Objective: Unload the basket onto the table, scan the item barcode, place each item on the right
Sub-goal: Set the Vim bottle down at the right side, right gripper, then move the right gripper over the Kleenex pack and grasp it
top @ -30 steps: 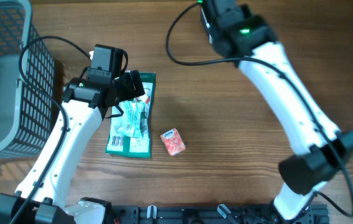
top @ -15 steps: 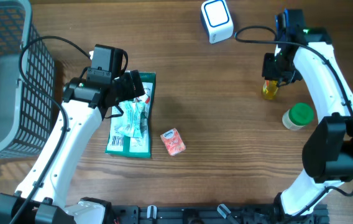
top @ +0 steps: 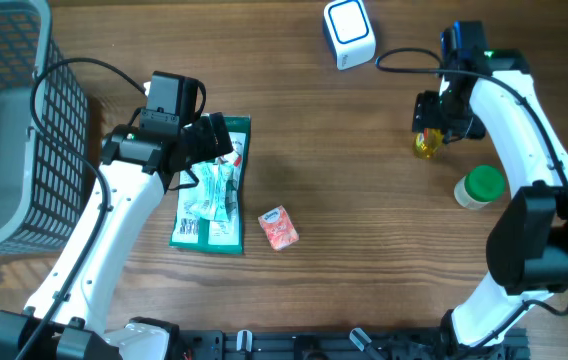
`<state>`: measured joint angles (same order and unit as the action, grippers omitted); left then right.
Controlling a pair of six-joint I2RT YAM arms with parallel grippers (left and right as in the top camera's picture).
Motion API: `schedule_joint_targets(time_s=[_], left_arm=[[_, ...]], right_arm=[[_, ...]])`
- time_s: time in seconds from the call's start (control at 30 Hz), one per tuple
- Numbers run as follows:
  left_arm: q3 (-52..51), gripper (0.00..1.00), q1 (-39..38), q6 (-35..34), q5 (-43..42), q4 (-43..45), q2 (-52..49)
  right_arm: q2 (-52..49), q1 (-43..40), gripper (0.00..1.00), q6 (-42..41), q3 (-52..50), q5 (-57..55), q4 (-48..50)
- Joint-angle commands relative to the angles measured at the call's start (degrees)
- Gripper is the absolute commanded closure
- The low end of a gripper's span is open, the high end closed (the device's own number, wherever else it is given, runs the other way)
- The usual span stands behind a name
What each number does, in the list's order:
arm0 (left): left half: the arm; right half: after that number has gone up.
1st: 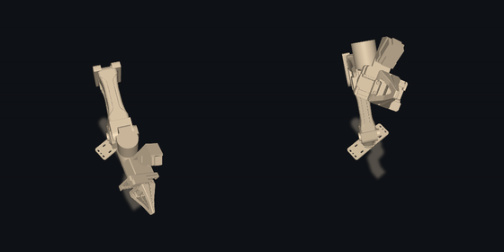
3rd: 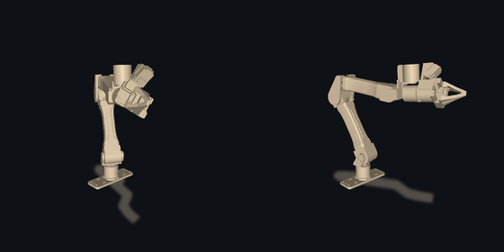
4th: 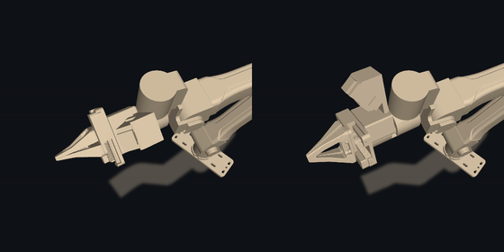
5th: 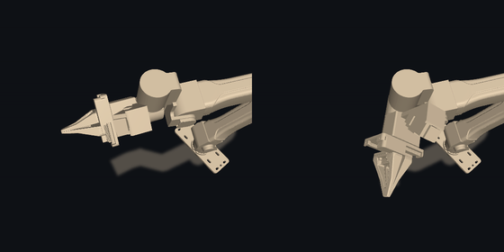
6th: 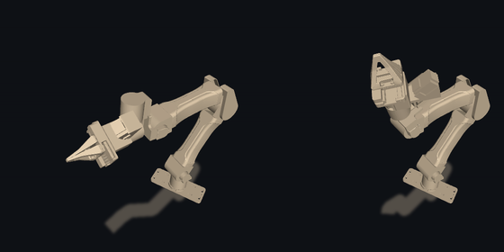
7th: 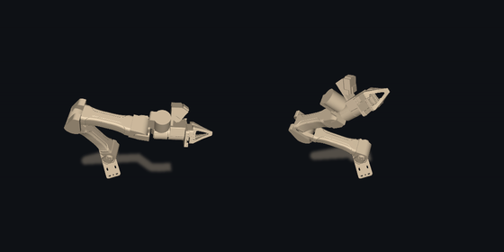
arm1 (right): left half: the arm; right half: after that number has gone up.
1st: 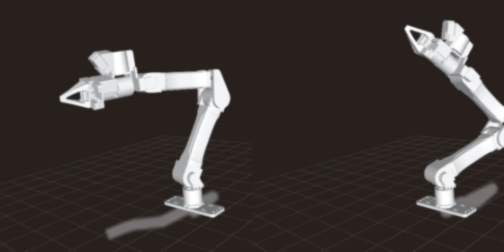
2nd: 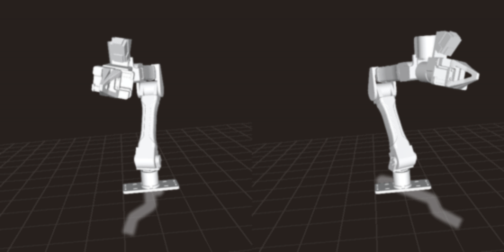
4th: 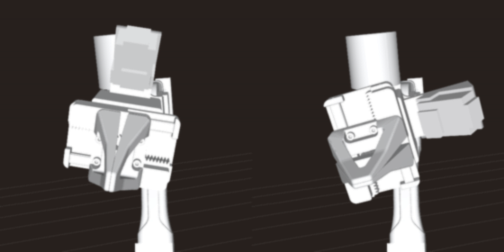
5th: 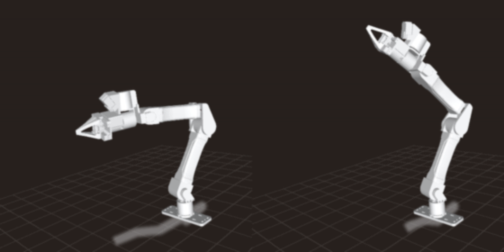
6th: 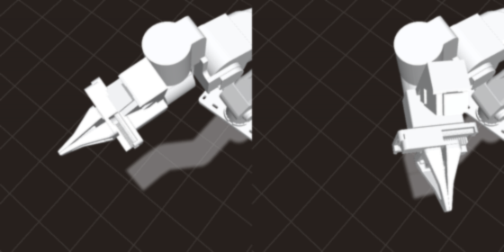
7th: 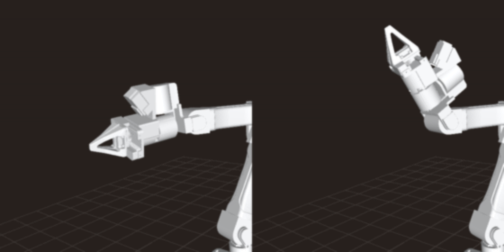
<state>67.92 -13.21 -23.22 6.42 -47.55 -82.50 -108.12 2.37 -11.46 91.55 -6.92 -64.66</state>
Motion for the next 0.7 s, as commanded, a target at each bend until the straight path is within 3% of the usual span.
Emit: schedule_joint_targets(time_s=[0.0, 0.23, 0.47, 0.67], left_arm=[[0.76, 0.00, 0.22, 0.48, 0.74, 0.13, 0.22], [0.76, 0.00, 0.22, 0.48, 0.74, 0.13, 0.22], [0.76, 0.00, 0.22, 0.48, 0.74, 0.13, 0.22], [0.76, 0.00, 0.22, 0.48, 0.74, 0.15, 0.22]], right_arm=[[7.06, 0.35, 0.26, 0.98, 7.17, 4.61, -3.65], [14.34, 2.34, 0.34, 5.40, 7.54, 28.39, -10.27], [14.36, 18.32, 0.35, 1.53, 4.59, 29.51, -10.10], [14.32, 34.77, 0.36, -8.74, -3.78, 28.61, 4.92]])
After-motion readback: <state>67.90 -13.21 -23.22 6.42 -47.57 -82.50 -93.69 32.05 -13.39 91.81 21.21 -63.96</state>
